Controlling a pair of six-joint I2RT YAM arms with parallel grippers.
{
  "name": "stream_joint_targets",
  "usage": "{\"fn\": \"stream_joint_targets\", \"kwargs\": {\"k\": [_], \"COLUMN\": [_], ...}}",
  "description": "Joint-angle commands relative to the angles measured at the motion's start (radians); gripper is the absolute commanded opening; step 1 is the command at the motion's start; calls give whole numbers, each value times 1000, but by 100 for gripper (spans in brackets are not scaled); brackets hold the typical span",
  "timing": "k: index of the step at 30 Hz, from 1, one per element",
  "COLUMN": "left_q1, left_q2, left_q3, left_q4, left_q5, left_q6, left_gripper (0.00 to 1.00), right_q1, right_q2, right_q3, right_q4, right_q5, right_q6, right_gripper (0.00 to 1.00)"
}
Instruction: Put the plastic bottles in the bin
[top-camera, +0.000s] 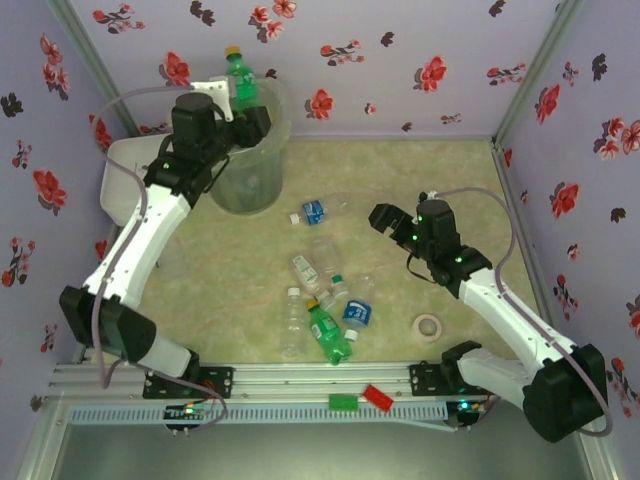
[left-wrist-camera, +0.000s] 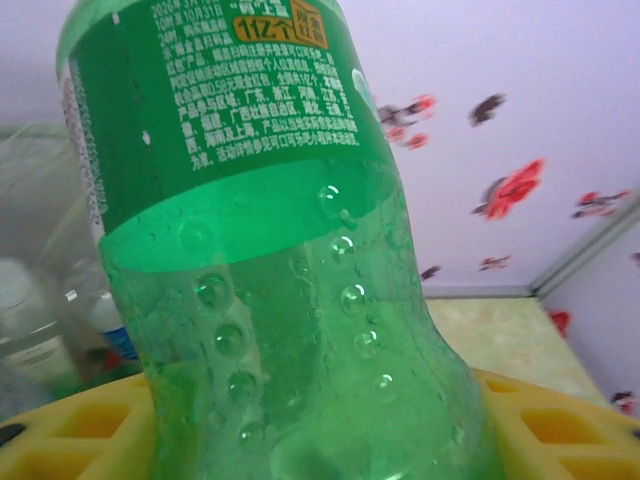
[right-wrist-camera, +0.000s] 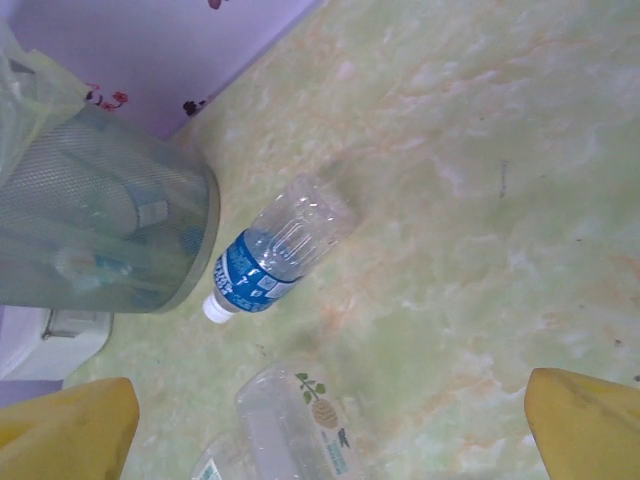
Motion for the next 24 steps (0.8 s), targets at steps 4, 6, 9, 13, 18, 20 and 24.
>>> {"fn": "stream_joint_targets", "kwargs": {"k": [4,6,9,13,18,20,24], "left_q1": [128,134,134,136,135,134,134], "left_q2": [136,170,212,239,232,222,191], "left_q3": [140,171,207,215,206,209,204], "left_q4": [-158,-188,-207,-212,-212,-213,-189], "left_q5": [90,97,99,103,101,100,99], "left_q6": [17,30,44,40,35,26,12], "left_gripper": [39,42,51,61,77,84,96], "right_q1": [-22,-24,-24,-24,-24,-24,-23], "right_q2": [37,55,69,59,35,30,23], "right_q3": [13,39,78,82,35,28,5], "right_q4": [-38,-62,-105,-130,-104,-112,-117], "right_q5": [39,15,0,7,12,6,-21], "right_q6": [-43,-50,-66,-75,-55,-55,-51], "right_gripper": [100,100,100,100,100,100,100]}}
